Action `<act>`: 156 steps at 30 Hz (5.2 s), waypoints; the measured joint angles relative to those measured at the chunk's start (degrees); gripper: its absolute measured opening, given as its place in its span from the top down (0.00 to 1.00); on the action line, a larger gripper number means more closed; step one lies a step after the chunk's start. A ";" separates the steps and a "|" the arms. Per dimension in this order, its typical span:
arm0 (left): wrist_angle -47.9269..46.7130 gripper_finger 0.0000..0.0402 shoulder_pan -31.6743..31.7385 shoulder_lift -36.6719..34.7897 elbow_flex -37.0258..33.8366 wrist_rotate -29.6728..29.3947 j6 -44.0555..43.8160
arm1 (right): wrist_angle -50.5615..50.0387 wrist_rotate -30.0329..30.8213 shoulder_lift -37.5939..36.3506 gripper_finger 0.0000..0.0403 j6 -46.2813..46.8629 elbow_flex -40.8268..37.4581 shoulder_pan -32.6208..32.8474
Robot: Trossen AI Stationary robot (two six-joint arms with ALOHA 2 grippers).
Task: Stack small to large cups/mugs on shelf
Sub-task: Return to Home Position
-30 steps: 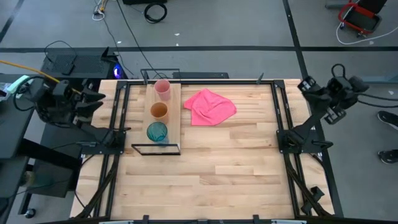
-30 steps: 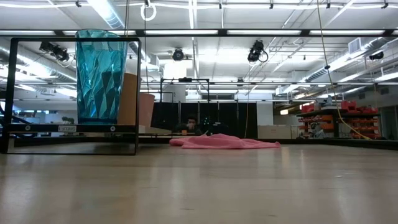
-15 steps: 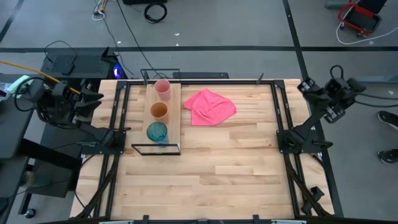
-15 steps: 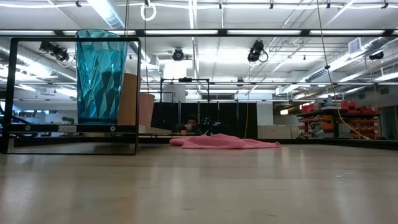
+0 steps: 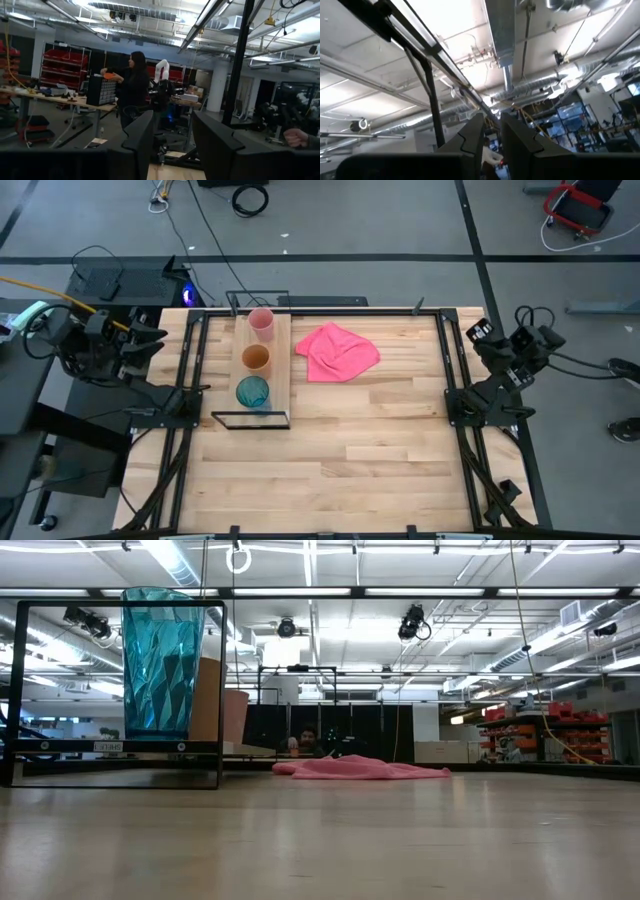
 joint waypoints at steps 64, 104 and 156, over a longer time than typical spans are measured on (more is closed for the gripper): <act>37.59 0.63 0.01 -0.72 -40.45 4.77 -9.26 | 16.37 -4.15 0.48 0.82 24.14 -26.23 -0.11; 48.01 0.63 0.08 -0.57 -47.82 4.99 -8.46 | 8.02 -18.48 0.48 0.82 28.13 -26.14 -38.57; 45.58 0.65 69.76 -0.59 -47.74 20.04 -2.59 | 5.44 -18.23 0.46 0.82 23.37 -26.14 -41.09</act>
